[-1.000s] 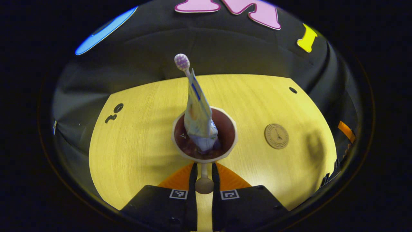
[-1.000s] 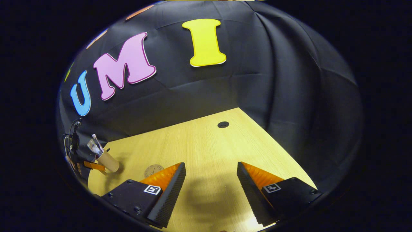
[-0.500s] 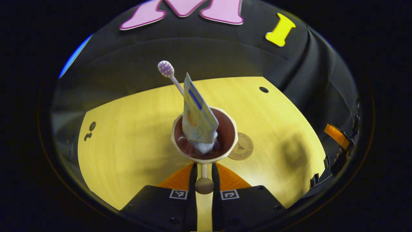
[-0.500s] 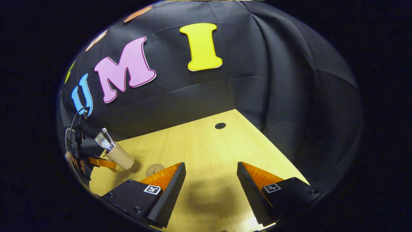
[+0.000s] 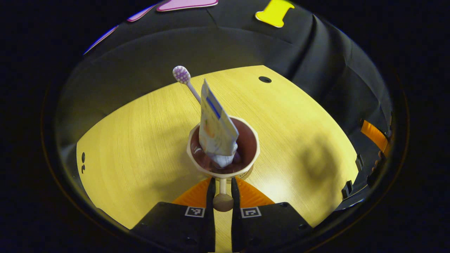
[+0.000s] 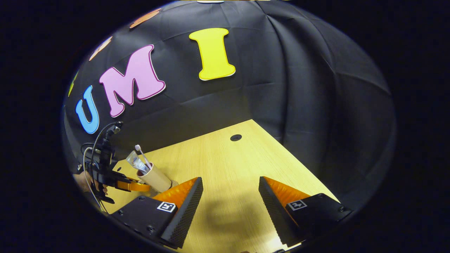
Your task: Put the toothbrush and toothpaste on the desktop into the cup, then pick up the cup and place it on the coaster on the desktop.
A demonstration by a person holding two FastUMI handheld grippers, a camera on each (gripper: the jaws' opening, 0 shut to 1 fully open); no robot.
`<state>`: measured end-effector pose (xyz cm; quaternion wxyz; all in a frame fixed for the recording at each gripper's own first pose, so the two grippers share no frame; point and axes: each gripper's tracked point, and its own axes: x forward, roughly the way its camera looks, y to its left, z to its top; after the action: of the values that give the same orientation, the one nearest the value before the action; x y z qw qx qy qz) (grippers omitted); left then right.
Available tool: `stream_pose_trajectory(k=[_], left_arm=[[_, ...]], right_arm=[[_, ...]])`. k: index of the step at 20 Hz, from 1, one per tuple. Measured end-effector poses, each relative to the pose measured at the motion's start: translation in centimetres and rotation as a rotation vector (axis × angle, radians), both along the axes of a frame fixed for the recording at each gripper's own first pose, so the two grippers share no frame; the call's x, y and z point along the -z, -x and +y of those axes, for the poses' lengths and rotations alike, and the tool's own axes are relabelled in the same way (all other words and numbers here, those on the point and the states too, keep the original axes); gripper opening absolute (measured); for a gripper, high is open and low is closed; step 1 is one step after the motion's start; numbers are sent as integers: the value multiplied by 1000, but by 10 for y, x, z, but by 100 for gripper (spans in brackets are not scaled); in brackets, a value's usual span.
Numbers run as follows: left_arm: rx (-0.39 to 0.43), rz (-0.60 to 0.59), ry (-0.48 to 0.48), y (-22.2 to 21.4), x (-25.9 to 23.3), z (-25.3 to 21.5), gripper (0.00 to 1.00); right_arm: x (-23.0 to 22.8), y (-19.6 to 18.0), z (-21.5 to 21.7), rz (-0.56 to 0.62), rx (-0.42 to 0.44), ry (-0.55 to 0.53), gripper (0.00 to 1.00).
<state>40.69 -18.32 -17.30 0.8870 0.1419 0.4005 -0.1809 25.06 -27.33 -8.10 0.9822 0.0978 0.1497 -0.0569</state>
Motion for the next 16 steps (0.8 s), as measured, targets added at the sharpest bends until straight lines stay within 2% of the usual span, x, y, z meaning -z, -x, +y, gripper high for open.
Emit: stream_pose_trajectory(k=[5,6,8,11,15,16], left_arm=[[25,11,2,1,1,-4,23],[27,12,-5,2,1,-3,28],[26,16,-12,1,4,-3,25],[8,-11,-7,2,-5,-2,30],[-57,-95,17,10,-32,14,100],[-76,-117,46,13,-37,18,98]], right_arm=[[5,3,-5,12,17,-9,98],[6,2,-5,15,19,-15,98],[5,0,-4,13,19,-25,98],[4,-3,-1,12,9,-19,98],[3,-5,11,19,-27,-8,98],[2,-4,15,19,-38,-3,98]])
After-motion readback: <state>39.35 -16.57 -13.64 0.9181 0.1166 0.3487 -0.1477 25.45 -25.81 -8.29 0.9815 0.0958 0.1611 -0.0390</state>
